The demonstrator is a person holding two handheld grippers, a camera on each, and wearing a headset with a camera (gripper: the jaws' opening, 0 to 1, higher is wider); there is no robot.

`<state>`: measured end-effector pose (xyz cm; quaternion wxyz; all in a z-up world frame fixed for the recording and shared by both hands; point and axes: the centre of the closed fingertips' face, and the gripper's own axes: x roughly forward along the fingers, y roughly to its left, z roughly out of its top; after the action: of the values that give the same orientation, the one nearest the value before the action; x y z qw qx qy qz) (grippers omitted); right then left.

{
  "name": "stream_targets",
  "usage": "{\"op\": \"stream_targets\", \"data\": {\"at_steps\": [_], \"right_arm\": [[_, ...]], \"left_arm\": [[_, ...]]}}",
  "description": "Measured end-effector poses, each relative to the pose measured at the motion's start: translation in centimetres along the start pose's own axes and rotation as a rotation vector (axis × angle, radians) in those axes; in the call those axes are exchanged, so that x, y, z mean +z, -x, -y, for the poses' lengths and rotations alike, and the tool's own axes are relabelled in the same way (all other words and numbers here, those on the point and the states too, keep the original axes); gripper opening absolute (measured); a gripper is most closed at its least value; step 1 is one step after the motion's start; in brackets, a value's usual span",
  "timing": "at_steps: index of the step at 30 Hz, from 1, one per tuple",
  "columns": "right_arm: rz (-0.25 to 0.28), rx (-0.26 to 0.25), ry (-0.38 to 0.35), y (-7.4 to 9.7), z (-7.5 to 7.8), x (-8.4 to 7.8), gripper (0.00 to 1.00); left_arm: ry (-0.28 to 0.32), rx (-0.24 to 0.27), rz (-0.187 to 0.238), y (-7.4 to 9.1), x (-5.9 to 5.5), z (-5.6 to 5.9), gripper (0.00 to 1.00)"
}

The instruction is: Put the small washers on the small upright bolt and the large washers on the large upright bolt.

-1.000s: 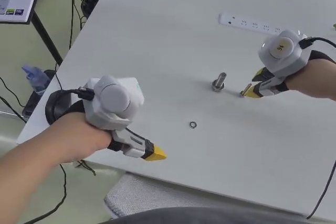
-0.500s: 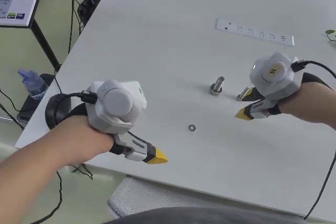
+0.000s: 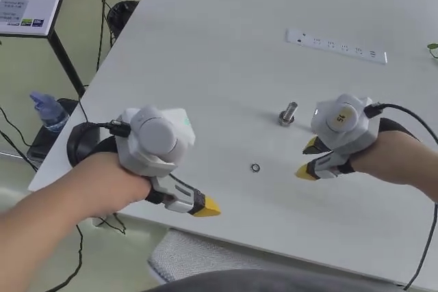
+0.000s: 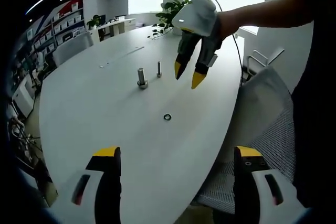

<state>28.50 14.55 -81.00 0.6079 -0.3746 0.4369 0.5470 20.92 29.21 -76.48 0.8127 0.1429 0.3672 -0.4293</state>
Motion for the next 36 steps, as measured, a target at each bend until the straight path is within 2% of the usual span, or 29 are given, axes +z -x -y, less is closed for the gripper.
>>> {"op": "stream_targets", "data": {"at_steps": [4, 7, 11, 14, 16, 20, 26, 30, 36], "right_arm": [[0.014, 0.009, -0.002, -0.8, -0.2, 0.7, 0.33], [0.046, 0.03, -0.019, -1.5, -0.6, 1.5, 0.33], [0.04, 0.032, 0.007, -2.7, -0.4, 2.2, 0.33], [0.035, 0.038, 0.028, -3.3, -0.5, 2.7, 0.33], [0.031, 0.039, 0.044, -3.8, -0.7, 3.0, 0.33], [0.019, 0.04, 0.07, -4.8, -0.8, 3.2, 0.32], [0.004, 0.048, 0.084, -6.2, -0.2, 3.4, 0.31], [0.005, 0.044, 0.109, -6.9, 0.0, 3.6, 0.31], [-0.006, 0.05, 0.117, -8.0, 0.2, 3.3, 0.31]], "left_arm": [[-0.011, -0.015, 0.003, -0.3, 0.5, 0.5, 0.89], [-0.019, -0.013, 0.0, -0.3, 0.5, 0.4, 0.88], [-0.014, -0.015, 0.011, -0.6, 0.6, 0.8, 0.88], [-0.012, -0.005, -0.004, -0.6, 0.2, 0.8, 0.87], [0.012, 0.001, 0.016, -0.4, 0.4, 0.9, 0.87], [0.018, 0.016, 0.029, -0.2, 0.4, 0.8, 0.86], [0.031, 0.032, 0.035, 0.1, 0.2, 0.3, 0.86], [0.016, 0.036, 0.026, 0.1, 0.0, 0.2, 0.86], [0.018, 0.045, 0.041, -0.1, 0.2, -0.2, 0.86]]}}
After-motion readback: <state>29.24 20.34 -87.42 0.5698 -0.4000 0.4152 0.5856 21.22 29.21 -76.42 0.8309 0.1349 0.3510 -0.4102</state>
